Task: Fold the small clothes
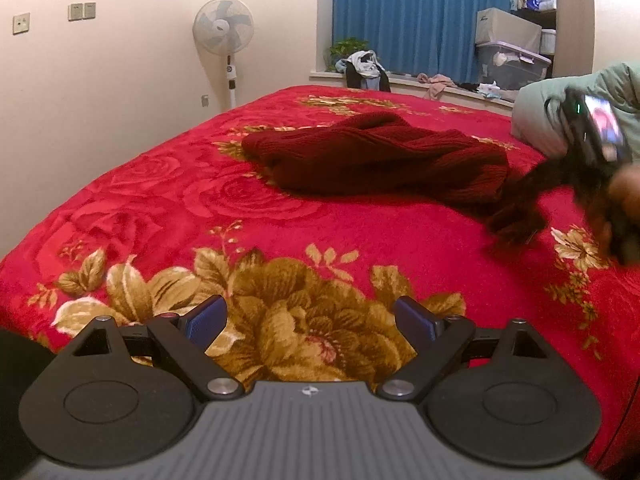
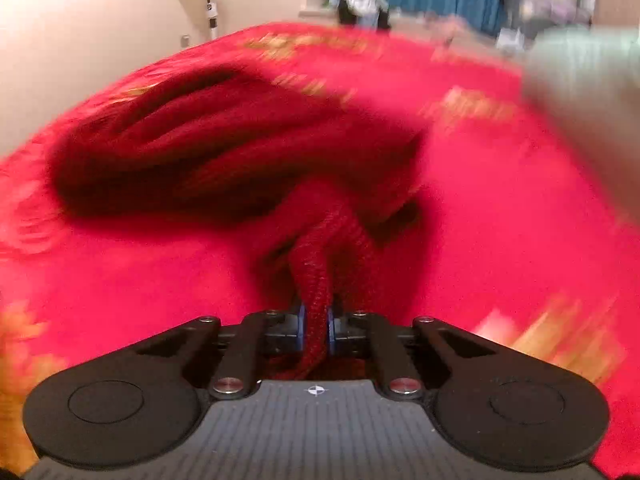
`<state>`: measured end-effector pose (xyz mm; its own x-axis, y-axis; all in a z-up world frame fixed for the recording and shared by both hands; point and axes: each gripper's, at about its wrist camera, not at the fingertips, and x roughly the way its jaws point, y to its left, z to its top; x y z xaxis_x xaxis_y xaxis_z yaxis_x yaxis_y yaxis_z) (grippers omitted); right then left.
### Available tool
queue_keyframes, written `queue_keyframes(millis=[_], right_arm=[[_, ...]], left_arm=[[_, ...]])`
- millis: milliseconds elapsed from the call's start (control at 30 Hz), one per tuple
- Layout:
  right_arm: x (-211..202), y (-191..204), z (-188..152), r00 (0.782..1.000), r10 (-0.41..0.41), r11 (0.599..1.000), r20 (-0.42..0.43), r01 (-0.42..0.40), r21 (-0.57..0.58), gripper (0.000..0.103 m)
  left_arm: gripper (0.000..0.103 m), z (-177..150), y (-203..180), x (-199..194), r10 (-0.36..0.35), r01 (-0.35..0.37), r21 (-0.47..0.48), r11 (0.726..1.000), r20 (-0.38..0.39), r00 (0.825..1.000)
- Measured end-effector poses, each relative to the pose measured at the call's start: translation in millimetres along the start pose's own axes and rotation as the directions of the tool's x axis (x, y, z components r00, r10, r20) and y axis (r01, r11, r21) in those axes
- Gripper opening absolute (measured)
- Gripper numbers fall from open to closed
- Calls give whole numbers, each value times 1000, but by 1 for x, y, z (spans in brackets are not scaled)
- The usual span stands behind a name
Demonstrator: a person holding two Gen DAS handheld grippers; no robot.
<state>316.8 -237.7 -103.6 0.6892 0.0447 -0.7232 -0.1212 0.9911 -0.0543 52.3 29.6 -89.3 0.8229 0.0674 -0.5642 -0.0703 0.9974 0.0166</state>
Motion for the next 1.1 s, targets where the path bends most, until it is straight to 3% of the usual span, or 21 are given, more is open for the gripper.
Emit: queue_keyframes(millis=[67,133,233,300,400,567,667,733,800,867,933,1000,1100], right_arm=[[6,-44,35,991,-125,991,49,126,-34,10],[18,-100,73,975,-211,977,63,209,33,9],[34,-173,115,907,-416,897,65,398,190,10],[40,-188,124,889,-451,867,80,416,273,15],[53,-178,114,867,-491,847,79,455,273,39],[53,-159,73,938,-344,906,37,322,274,43],[22,-139,49,969,-240,941,64,216,262,43],[-16,-127,36,976,-184,952,113,149,268,43],[-50,-114,23,981,-117,953,152,68,294,43],[-76,-103,11,979,-62,946,193,-4,324,45],[-95,-95,0,972,-30,931,235,-58,361,59],[-103,-89,-10,966,-27,913,256,-81,400,61],[-93,-83,-30,970,-19,888,242,-95,451,61]], left_arm=[[94,1,0,3,-1,1,13,1000,-1,1000],[94,1,0,8,-2,2,17,1000,-12,1000],[94,1,0,13,-8,8,22,1000,-31,999],[94,1,-2,16,-15,16,27,1000,-43,999],[94,3,-6,19,-38,40,41,998,-57,998],[94,26,-14,27,-89,91,63,994,-30,996],[89,54,-21,43,-119,118,64,991,17,993],[79,77,-26,61,-150,148,33,988,54,987],[61,94,-36,85,-168,168,2,986,72,983],[56,110,-50,114,-175,176,-26,984,48,983],[57,126,-64,140,-199,203,-83,976,49,979],[71,140,-75,165,-227,228,-172,958,30,974],[73,155,-87,206,-252,218,-370,903,-44,967]])
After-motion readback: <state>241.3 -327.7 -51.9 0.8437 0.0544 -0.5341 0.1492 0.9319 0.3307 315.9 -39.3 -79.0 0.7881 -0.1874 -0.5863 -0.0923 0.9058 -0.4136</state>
